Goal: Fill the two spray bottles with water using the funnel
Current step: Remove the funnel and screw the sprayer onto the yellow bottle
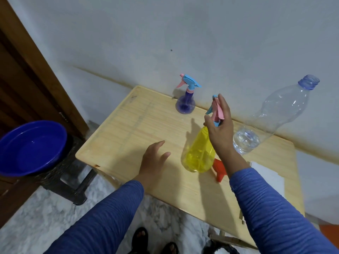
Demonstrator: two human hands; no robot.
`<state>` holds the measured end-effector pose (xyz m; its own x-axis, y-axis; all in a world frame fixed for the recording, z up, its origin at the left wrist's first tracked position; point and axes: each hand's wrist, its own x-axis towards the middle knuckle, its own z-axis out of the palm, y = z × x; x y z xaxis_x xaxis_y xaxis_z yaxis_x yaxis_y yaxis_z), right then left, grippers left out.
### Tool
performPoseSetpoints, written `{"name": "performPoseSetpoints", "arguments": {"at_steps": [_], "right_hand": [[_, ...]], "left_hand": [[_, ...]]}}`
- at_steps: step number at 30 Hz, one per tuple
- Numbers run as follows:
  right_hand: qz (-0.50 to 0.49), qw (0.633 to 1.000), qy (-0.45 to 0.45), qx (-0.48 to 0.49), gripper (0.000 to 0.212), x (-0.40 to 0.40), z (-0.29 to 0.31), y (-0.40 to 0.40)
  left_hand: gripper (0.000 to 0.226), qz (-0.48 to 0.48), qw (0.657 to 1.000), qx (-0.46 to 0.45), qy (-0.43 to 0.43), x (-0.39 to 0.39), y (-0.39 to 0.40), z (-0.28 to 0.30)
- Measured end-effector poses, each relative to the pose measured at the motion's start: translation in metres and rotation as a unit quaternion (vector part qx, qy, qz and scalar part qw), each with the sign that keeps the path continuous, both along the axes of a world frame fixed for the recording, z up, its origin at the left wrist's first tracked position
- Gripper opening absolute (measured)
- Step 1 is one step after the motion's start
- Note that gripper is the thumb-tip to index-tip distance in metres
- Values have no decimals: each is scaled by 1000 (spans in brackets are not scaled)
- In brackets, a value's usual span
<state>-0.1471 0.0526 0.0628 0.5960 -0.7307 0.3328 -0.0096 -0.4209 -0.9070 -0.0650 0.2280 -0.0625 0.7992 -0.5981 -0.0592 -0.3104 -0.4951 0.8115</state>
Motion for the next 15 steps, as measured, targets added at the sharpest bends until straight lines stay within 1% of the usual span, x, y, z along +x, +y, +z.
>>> {"name": "performPoseSetpoints", "arguments": {"at_steps": [2,4,8,11,13,15], "right_hand": [[28,998,-16,50,71,5,6,-1],[47,993,-29,105,70,7,9,-4],[92,976,-19,195,59,9,5,-8],[118,958,-8,261,50,12,1,-14],[143,943,9,299,48,14,-1,-18],[183,918,21,352,46,15,-6,-22]], "left_hand": [[49,15,999,30,-28,14,13,-7],[55,27,994,81,-66,25,23,-16],[55,40,974,205,-85,27,37,-31],[58,38,964,236,-120,19,36,-38],[66,58,959,245,-132,15,34,-38],[74,79,953,249,-151,13,32,-39]]}}
